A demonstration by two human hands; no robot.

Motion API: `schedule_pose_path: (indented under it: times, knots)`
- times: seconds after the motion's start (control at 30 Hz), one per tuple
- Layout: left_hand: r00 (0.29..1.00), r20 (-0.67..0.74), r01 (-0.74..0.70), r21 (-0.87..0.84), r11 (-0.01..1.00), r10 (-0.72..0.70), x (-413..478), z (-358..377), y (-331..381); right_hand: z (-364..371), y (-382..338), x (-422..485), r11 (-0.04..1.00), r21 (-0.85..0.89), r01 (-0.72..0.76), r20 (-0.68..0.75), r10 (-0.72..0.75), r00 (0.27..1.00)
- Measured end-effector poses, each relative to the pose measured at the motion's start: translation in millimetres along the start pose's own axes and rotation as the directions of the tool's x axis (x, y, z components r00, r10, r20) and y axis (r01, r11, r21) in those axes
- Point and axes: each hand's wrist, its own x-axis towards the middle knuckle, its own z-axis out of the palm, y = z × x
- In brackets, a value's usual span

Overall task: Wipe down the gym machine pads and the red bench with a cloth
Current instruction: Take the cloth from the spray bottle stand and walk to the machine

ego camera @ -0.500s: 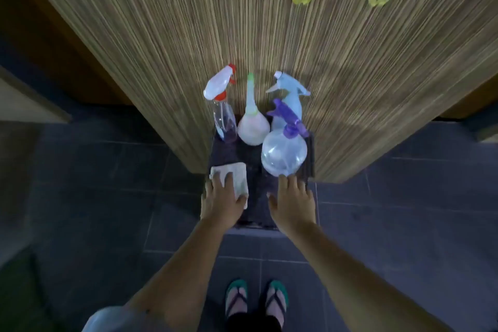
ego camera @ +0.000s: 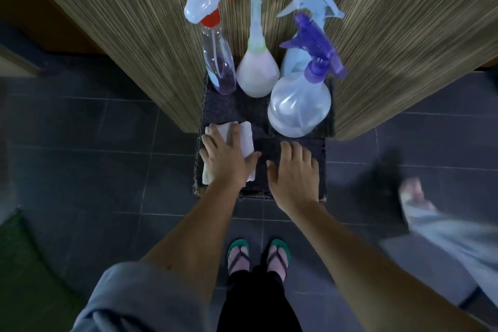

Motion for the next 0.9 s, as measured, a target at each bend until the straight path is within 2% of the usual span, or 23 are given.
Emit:
schedule_pose_path:
  times: [0.27, 0.4, 0.67, 0.9]
  knots:
    - [0.999, -0.049, -0.002, 0.051, 0.999, 0.005, -9, -1, 2, 6, 7, -7, 0.998, -0.001, -0.056, 0.028, 0.056, 0.998]
    - [0.992, -0.120, -0.032, 0.047, 0.998, 0.038, -13, -1, 1, 4, 9, -8, 0.998, -0.008, -0.069, 0.028, 0.069, 0.997]
    - [1.000, -0.021, -0.016, -0.039, 0.999, 0.015, -36, -16, 0, -19, 16, -22, 0.997, 0.007, -0.079, 0.078, 0.078, 0.994]
    - [0.999, -0.015, -0.041, -0.113, 0.993, 0.039, -79, -36, 5, -50, 20, -65, 0.990, -0.005, -0.144, 0.144, 0.143, 0.979]
